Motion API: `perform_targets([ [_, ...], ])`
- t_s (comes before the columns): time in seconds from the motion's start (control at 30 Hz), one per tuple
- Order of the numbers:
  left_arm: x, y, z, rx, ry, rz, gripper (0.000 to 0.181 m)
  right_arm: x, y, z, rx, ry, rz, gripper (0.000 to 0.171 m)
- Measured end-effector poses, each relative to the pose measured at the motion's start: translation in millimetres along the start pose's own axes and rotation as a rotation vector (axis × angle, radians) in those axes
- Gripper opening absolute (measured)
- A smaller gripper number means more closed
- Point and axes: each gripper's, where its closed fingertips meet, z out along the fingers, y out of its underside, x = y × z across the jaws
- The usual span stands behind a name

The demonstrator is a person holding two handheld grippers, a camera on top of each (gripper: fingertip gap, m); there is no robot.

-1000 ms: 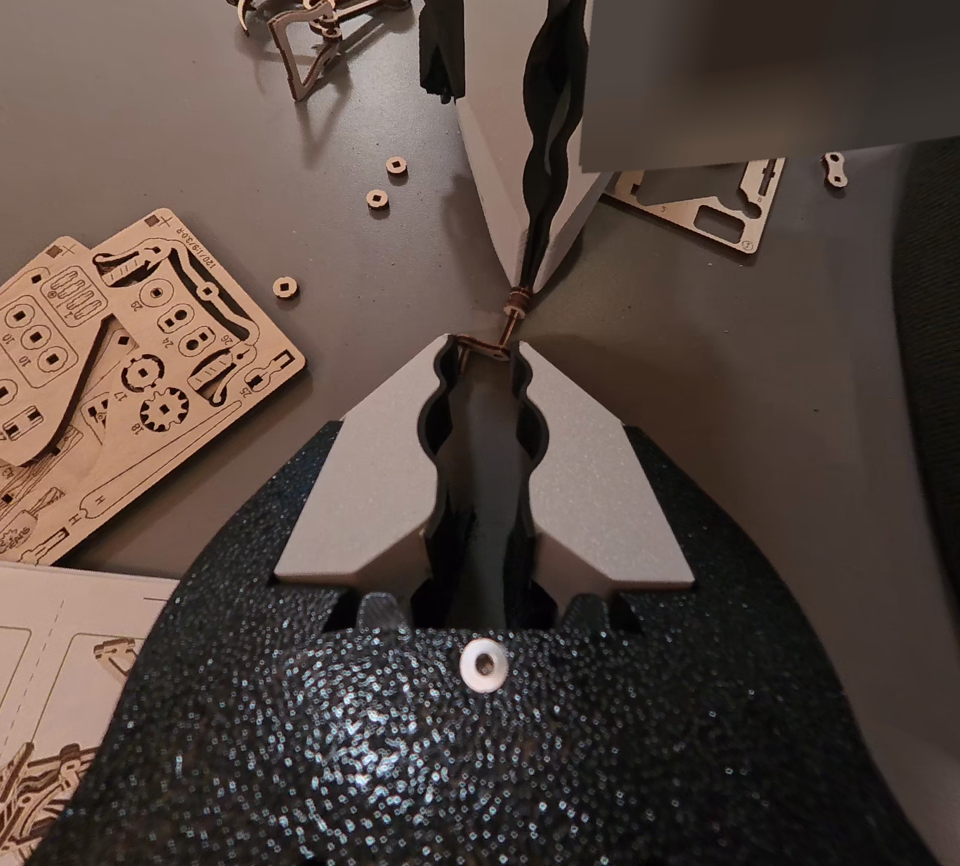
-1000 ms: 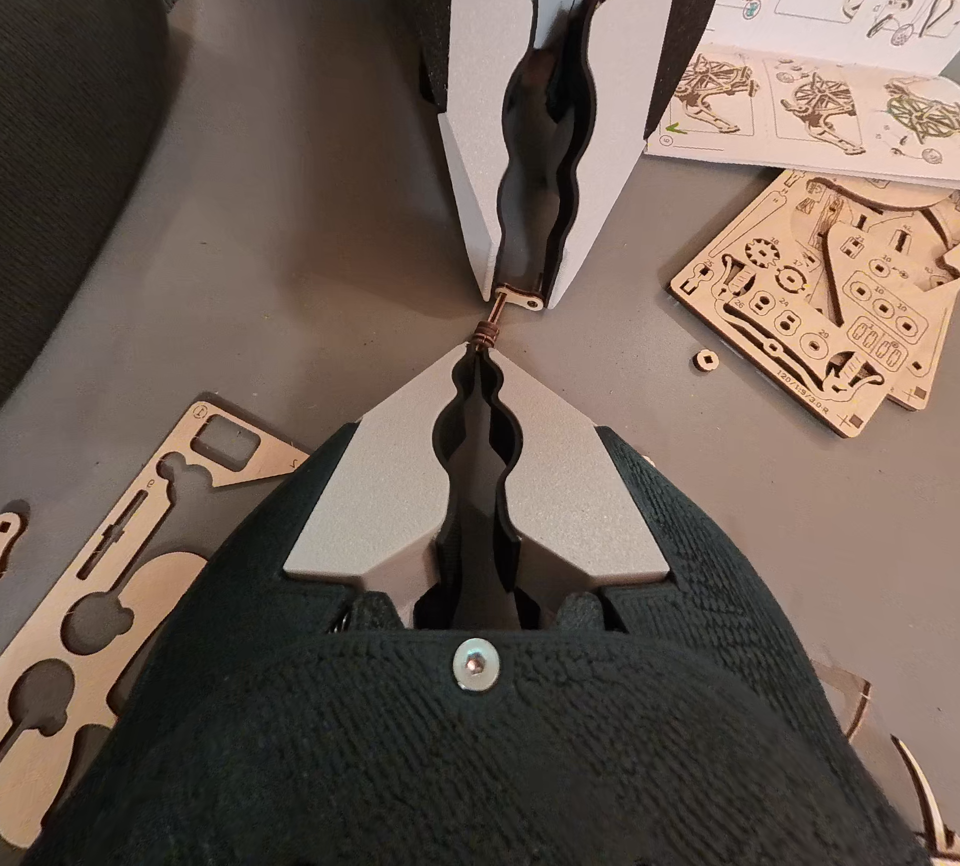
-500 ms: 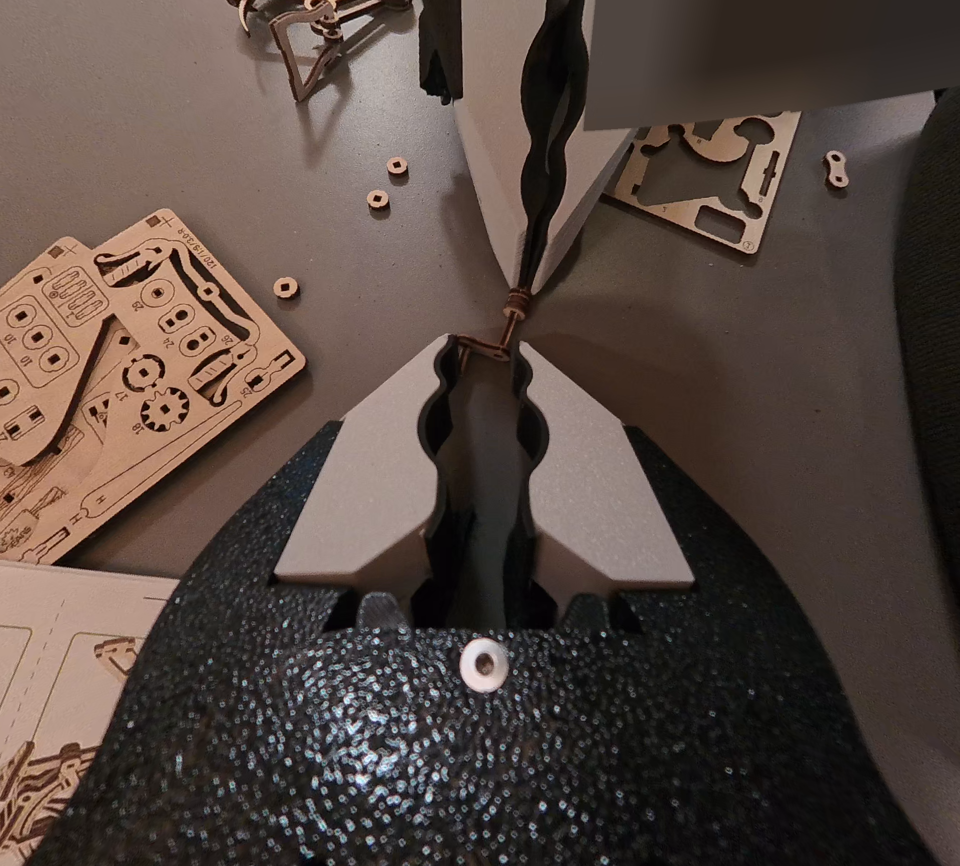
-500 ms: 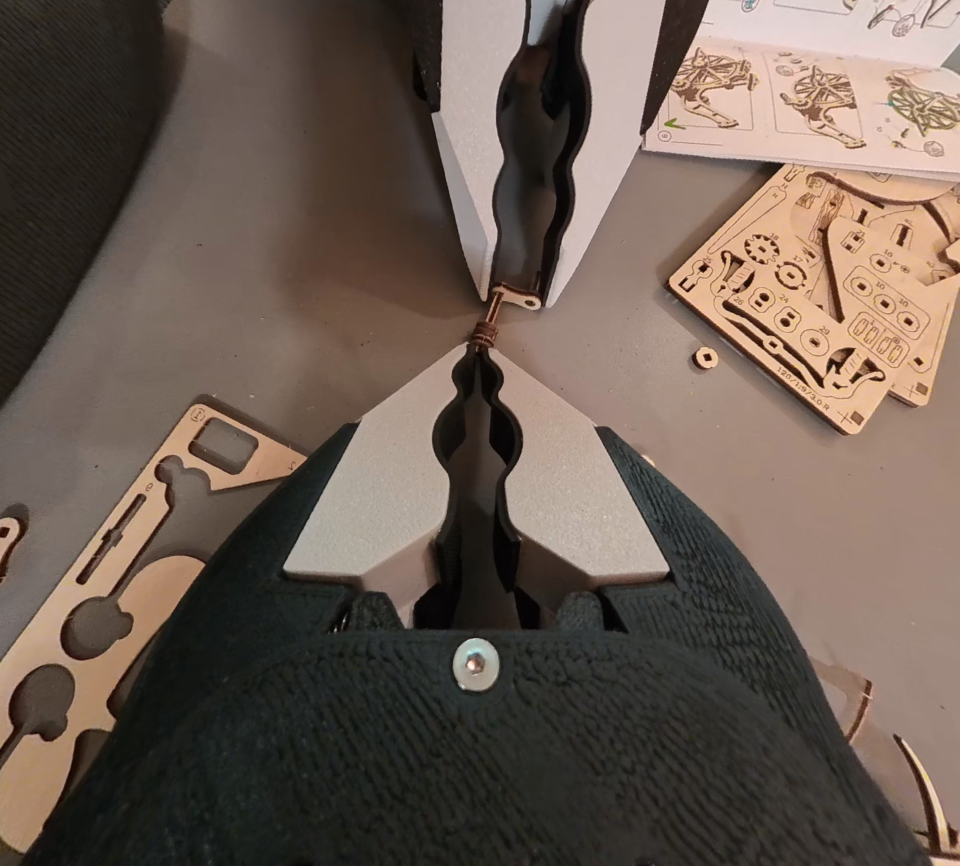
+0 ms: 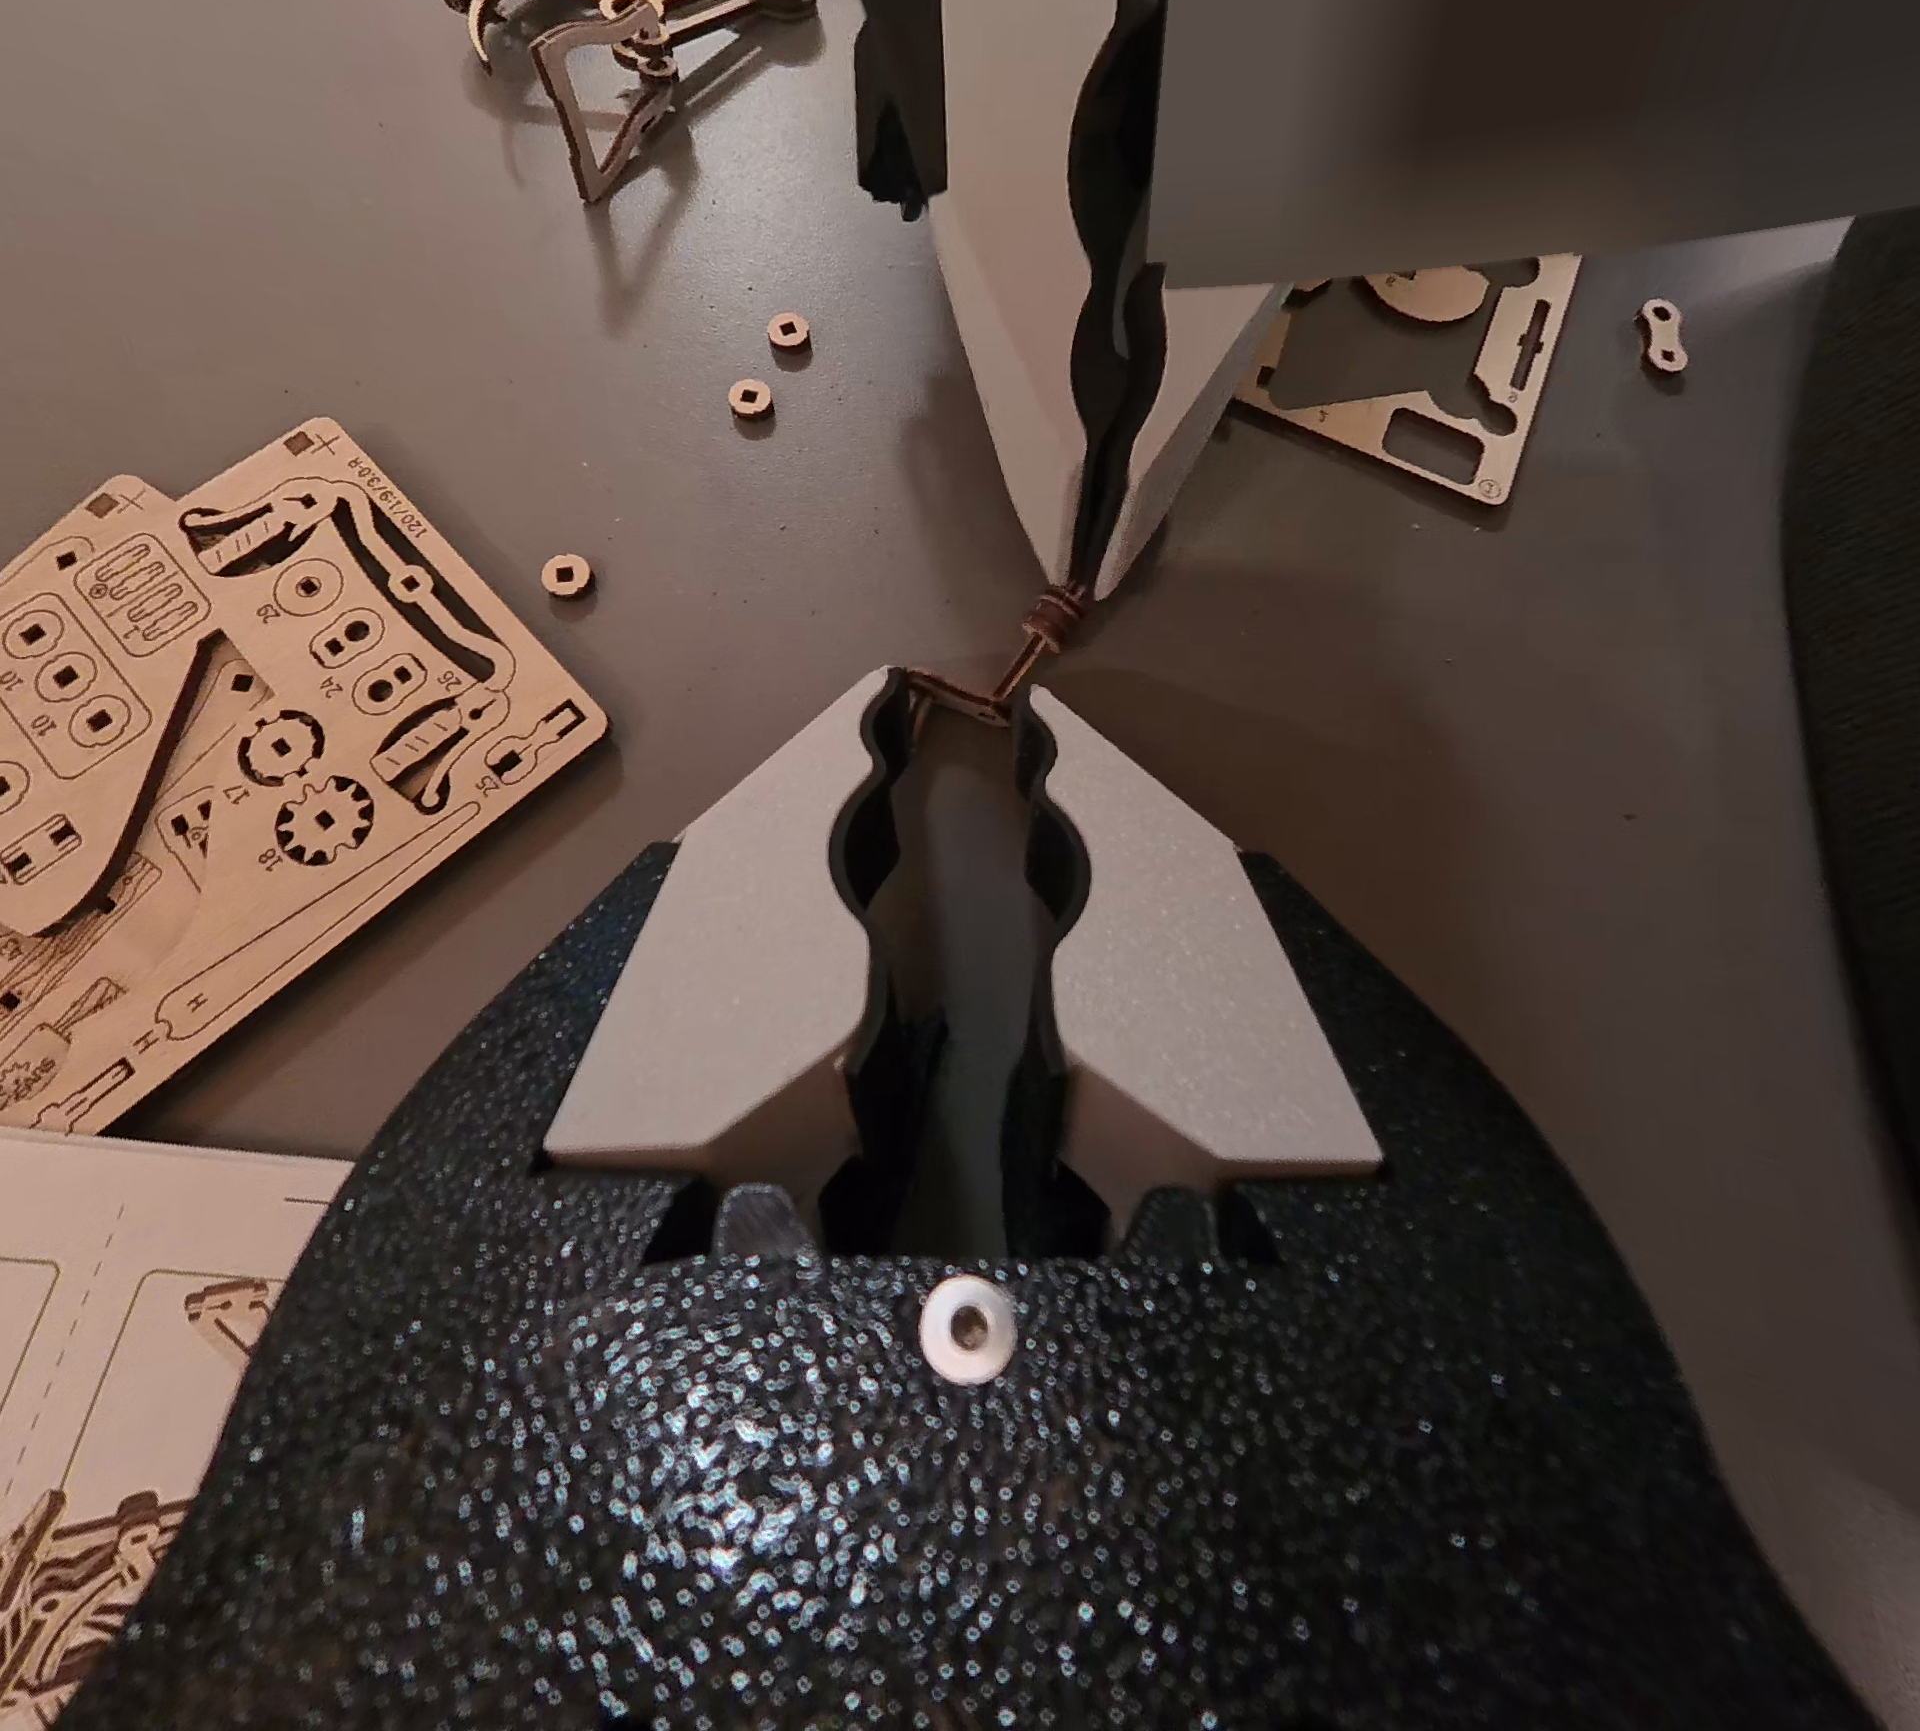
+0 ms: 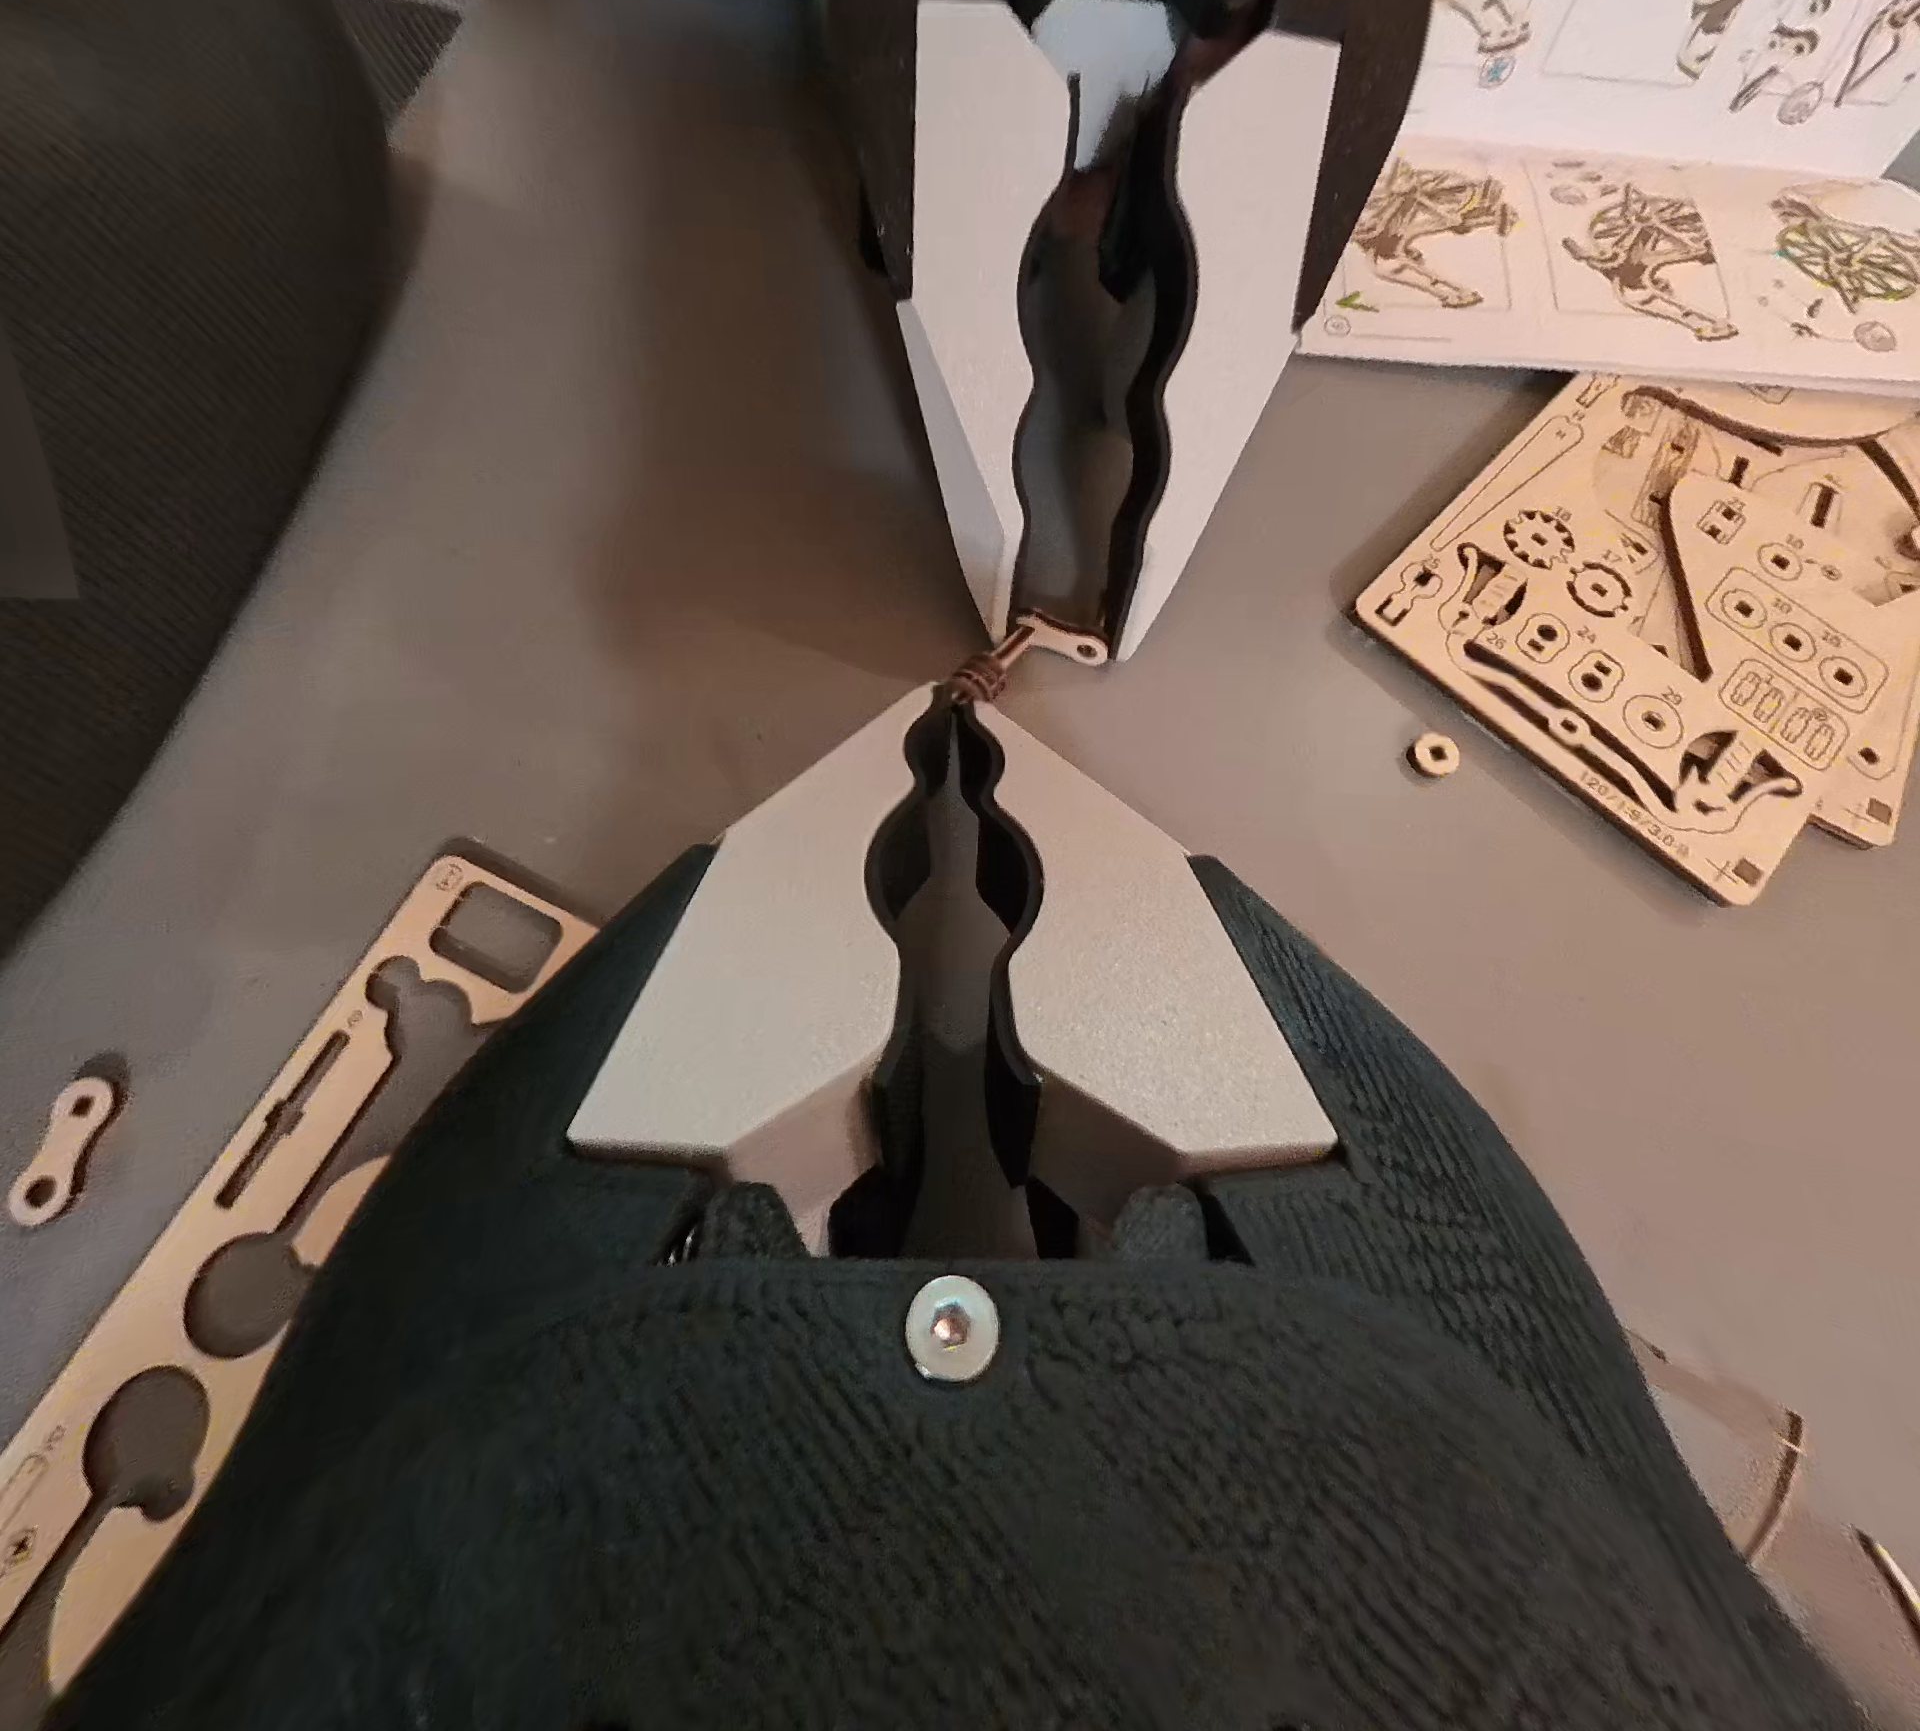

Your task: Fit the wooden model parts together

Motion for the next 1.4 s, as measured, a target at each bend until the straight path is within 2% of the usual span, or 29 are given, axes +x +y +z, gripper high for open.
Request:
perform_targets([
  [0.27,-1.2,-0.2,-0.2,0.002,0.004,-0.017,0.018,10.9,-4.2,-4.3,0.041,0.038,0.069,0.0],
  [0.5,-0.2,-0.1,-0.3,0.002,0.008,-0.012,0.018,8.6,9.1,1.4,-0.057,0.049,0.035,0.0],
  [1.4,-2.8,-0.3,0.0,0.002,-0.001,-0.026,0.017,5.2,8.2,3.0,-0.057,0.027,0.017,0.0],
])
